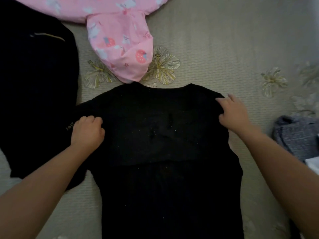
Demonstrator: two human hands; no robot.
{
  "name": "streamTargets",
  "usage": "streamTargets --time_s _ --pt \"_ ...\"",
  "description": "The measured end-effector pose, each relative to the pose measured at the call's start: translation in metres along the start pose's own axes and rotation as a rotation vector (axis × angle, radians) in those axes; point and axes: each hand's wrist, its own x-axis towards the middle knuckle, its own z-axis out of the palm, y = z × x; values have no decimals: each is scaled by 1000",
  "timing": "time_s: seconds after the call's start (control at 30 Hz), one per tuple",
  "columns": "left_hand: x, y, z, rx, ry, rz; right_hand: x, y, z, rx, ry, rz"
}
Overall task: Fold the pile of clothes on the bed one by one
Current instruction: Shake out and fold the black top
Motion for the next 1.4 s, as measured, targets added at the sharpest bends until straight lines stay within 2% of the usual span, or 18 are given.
streamTargets --time_s 0.07,0.1,0.2,0.33,0.4,0.5,0.6,0.67,0.7,0.8,0.97,1.07,1.2,1.33,1.4 --pt "3 -3 -6 -39 13 36 21 12 -4 -23 -144 68" --pt "4 -2 -9 -104 43 32 25 17 -7 -55 -140 114" --pt "11 6 -11 -196 101 -4 35 30 -9 -176 26 248" --pt "24 17 0 -1 38 27 44 32 4 -303 75 233" --pt "26 20 4 79 86 29 44 29 15 -248 142 217" --pt "19 23 7 12 221 1 30 16 26 -112 260 242" --pt "-4 36 9 -85 388 153 -12 -12 41 76 377 184" --pt "-27 49 23 -49 330 334 -54 -38 63 82 435 15" --pt "-40 54 31 -36 239 373 -76 -48 76 47 403 -62" --pt "-68 56 58 -42 -53 243 -121 -44 105 -25 187 -133" --pt "-83 62 63 -48 -73 161 -125 -6 110 7 106 -243" --pt "-113 65 65 -51 -72 228 -140 -11 104 190 106 -149" --pt "-184 63 92 -107 -51 269 -203 -16 120 251 181 -1" --pt "-262 53 126 -251 -99 -49 -284 5 156 298 87 277" --pt "-294 50 138 -298 -106 -159 -319 12 170 261 29 336"
